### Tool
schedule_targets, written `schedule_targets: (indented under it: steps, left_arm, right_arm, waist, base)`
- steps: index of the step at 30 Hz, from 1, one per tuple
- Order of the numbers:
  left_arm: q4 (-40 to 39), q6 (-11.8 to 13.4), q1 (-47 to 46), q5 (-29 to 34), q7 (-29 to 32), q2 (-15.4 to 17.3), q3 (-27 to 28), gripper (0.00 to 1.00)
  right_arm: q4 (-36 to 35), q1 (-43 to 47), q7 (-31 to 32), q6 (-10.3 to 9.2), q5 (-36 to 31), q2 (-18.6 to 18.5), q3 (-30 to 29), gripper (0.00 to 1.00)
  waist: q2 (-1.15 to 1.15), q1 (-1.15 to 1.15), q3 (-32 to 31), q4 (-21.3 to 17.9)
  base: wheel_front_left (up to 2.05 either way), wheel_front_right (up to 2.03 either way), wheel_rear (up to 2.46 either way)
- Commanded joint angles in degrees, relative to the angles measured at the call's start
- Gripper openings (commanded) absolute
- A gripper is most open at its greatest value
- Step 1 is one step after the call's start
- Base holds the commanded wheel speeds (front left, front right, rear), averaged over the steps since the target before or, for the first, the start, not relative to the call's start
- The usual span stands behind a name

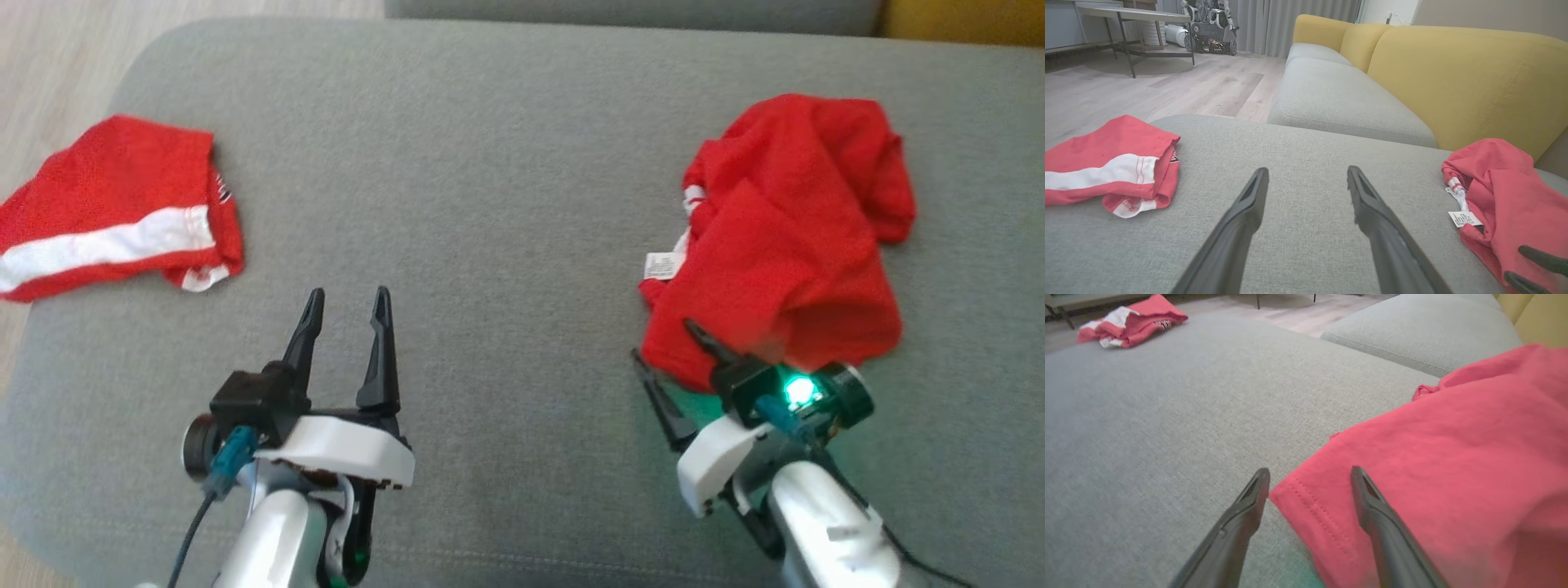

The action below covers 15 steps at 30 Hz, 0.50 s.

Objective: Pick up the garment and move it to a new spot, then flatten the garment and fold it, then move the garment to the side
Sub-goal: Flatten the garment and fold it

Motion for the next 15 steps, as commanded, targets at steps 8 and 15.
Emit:
schedule_targets:
  steps: [8,15]
  left_arm:
    - [-2.27,0.91,-3.96,-1.2,-0.3,0.11,0.57,1.0]
    - [-2.02,1.1,-4.44,-1.58,-0.3,0.11,0.28,1.0]
  right_arm:
    - [3.55,-3.37,0.72,-0.04,-5.18,-0.02,-3.21,1.0]
    - [5.58,-3.85,1.86,-0.04,-3.15,-0.01,-2.76,0.39]
  waist:
    - [0.0,0.0,2.43,2.47]
    - [0.0,0.0,2.72,2.33]
  base:
    - [0.0,0.0,0.0]
    - [0.0,0.0,0.0]
